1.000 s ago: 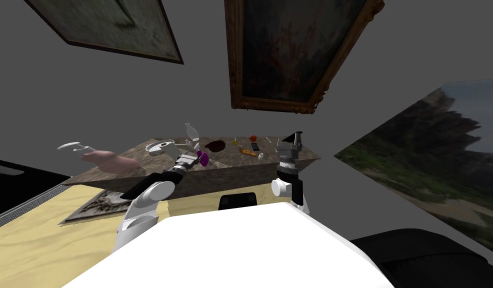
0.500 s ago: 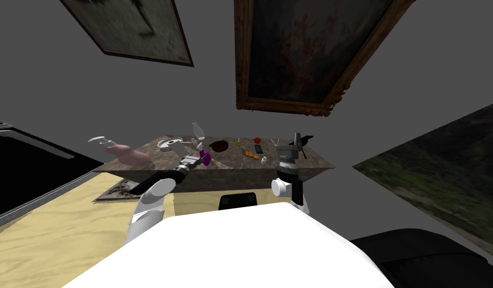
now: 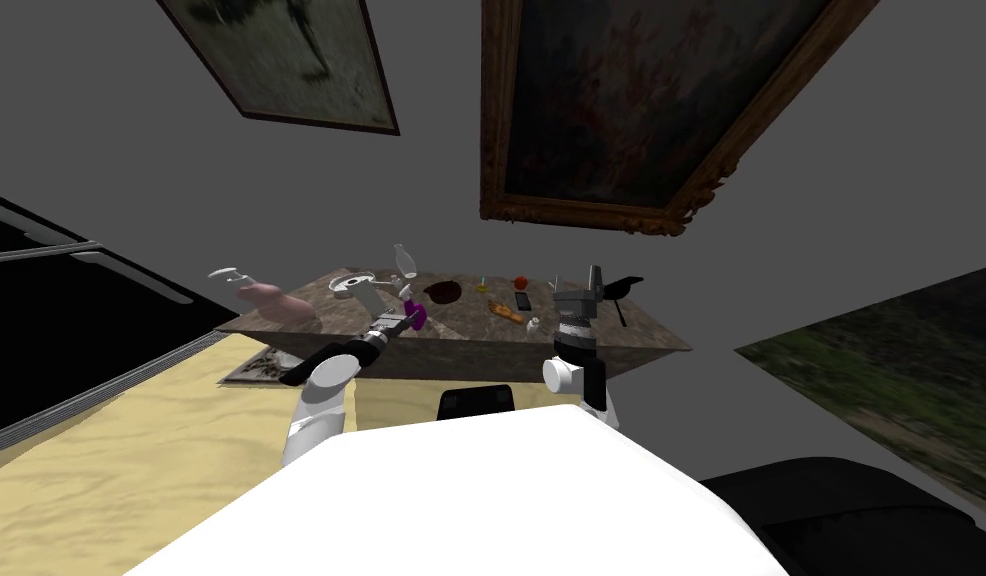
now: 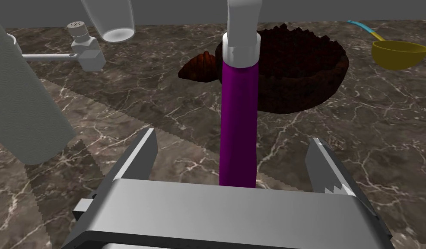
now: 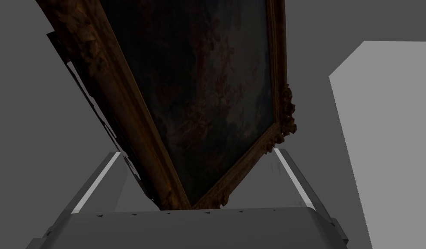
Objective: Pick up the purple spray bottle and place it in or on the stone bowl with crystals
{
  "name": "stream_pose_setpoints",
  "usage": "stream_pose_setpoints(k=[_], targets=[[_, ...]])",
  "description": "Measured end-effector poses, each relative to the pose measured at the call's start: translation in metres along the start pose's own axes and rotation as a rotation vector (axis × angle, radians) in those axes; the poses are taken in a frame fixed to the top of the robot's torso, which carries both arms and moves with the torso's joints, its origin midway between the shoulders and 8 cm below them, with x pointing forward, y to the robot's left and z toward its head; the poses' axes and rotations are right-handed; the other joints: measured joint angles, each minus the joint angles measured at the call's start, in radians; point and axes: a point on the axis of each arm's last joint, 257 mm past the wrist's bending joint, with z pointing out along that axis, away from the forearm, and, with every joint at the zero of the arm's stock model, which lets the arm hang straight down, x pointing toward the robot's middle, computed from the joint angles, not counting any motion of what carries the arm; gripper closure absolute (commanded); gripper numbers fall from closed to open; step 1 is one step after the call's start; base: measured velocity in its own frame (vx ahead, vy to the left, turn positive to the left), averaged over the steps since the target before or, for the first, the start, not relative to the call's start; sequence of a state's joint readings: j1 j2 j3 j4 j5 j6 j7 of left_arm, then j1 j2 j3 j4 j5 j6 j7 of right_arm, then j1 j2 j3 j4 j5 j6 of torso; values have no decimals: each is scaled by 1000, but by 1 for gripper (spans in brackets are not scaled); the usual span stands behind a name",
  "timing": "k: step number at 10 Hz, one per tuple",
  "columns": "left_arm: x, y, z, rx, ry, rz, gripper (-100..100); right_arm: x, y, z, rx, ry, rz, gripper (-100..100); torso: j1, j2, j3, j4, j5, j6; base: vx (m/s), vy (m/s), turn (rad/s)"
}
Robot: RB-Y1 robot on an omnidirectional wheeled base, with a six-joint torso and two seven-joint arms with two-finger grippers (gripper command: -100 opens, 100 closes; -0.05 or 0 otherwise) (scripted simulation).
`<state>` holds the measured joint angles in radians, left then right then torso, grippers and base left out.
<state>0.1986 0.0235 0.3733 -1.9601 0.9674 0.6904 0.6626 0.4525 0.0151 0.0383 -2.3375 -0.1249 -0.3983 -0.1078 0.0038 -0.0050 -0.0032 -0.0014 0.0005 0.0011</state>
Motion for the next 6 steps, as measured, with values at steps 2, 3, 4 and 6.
stream_pose_setpoints(k=[2, 3, 4, 6], targets=[[-2, 7, 3, -7, 1, -31, 0, 0, 0, 0, 0, 0, 0, 0, 0, 1, 1, 0, 0, 0, 3, -2, 5], [-2, 7, 3, -7, 1, -30, -100, 0, 0, 0, 0, 0, 0, 0, 1, 1, 1, 0, 0, 0, 2, -8, -48], [0, 5, 7, -3, 2, -29, -100, 0, 0, 0, 0, 0, 0, 0, 0, 1, 1, 0, 0, 0, 2, -10, -66], [3, -1, 17, 8, 5, -28, -100, 0, 0, 0, 0, 0, 0, 0, 0, 1, 1, 0, 0, 0, 1, -5, -26]])
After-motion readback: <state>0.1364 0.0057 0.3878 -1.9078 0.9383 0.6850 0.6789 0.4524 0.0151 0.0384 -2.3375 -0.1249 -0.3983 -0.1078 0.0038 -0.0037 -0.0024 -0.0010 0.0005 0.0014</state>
